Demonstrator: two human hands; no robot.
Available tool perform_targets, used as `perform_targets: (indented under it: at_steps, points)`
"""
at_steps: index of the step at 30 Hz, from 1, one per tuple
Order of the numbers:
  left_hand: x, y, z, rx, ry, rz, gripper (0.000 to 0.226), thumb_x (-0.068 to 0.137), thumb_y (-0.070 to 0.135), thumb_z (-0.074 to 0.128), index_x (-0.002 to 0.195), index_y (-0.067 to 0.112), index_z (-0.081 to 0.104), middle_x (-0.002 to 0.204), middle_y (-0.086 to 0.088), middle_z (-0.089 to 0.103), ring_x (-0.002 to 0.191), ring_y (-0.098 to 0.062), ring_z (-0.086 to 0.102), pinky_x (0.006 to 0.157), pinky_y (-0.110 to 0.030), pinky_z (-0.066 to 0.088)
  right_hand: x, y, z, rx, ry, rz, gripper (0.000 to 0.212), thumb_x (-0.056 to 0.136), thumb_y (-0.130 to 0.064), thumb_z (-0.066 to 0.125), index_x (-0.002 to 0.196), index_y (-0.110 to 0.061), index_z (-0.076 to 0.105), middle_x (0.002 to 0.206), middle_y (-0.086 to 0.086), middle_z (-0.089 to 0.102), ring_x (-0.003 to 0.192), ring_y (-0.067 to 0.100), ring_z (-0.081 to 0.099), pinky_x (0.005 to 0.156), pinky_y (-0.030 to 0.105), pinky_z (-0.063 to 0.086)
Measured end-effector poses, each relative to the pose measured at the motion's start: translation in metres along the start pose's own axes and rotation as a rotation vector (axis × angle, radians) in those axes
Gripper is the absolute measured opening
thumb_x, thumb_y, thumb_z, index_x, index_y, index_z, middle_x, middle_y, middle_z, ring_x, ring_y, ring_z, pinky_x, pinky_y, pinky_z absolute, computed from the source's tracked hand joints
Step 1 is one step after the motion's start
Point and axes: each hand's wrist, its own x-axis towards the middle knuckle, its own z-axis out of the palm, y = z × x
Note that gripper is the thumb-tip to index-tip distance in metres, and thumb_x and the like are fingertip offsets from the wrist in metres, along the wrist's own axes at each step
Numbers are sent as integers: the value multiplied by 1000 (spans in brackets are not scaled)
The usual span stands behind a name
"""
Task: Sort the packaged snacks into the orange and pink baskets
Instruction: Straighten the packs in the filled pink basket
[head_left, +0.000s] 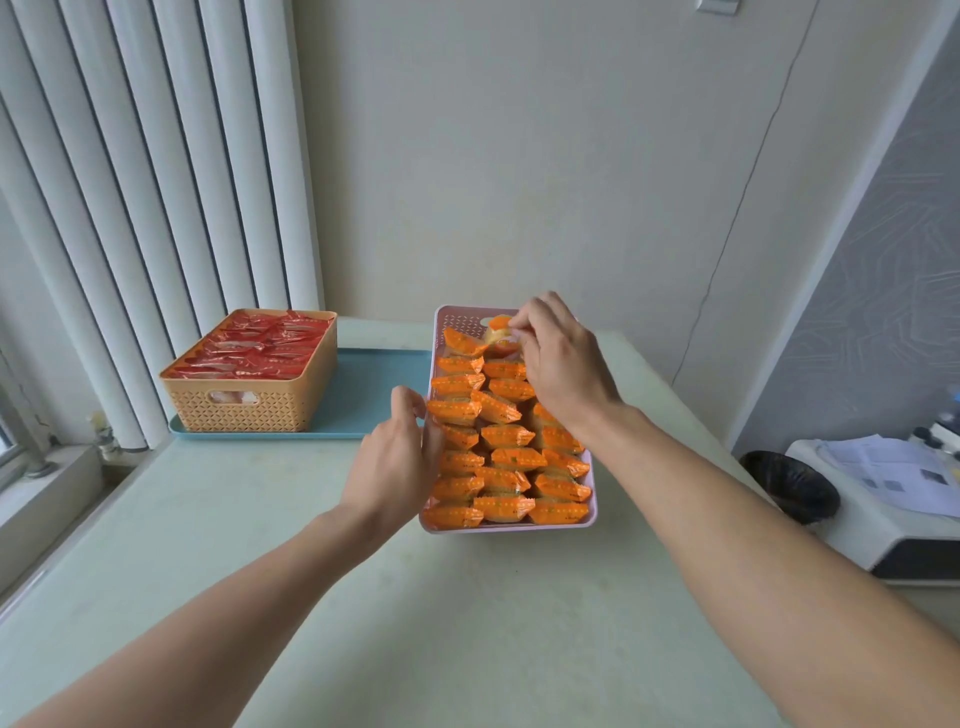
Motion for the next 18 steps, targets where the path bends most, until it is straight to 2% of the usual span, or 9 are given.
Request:
perform_targets:
  at_steps: [3,6,9,11,13,16,18]
  points:
    - [-5,-2,1,9,5,33,12,105,35,37,101,26,30,82,-5,70,65,-30,67,60,-50,56,0,0,5,-84,-181,91,8,99,-12,61,98,-16,67,105,-3,69,98,19,64,84,38,57]
    - [-4,-2,0,9,1,23,12,105,36,36,103,25,30,86,-6,70,69,-29,67,62,-50,56,4,-3,-1,-208,-223,75,19,101,-24,60,114,-23,74,117,-5,73,114,21,61,103,39,46]
    - [-2,-3,1,10,3,-8,14,105,38,35,103,25,30,86,-7,69,69,-29,67,62,-51,57,8,-8,-10,-165,-213,77,27,102,-35,57,125,-25,67,130,-5,67,121,18,58,108,37,40]
    - [0,-1,1,12,3,-22,15,105,39,34,103,25,30,86,-7,69,69,-30,67,62,-51,57,5,-12,-10,-146,-278,88,38,96,-51,60,125,-27,65,133,-6,62,126,17,53,110,38,37]
    - [2,-1,2,13,0,-37,17,104,42,33,103,26,30,88,-8,69,71,-31,67,64,-51,57,-2,-16,-9,-166,-302,77,42,85,-58,70,115,-29,66,121,-8,59,122,16,49,106,35,38]
    - [4,1,1,15,-16,-51,19,104,45,32,104,25,31,90,-8,68,74,-32,67,67,-51,57,-12,-17,-13,-193,-242,43,34,76,-53,81,99,-30,70,98,-11,50,104,13,48,101,33,38]
    - [4,2,1,17,-18,-49,19,104,44,32,104,25,31,91,-8,68,75,-31,67,67,-52,58,-16,-19,-15,-259,-345,37,29,80,-51,79,99,-31,74,98,-11,54,97,11,48,102,37,39]
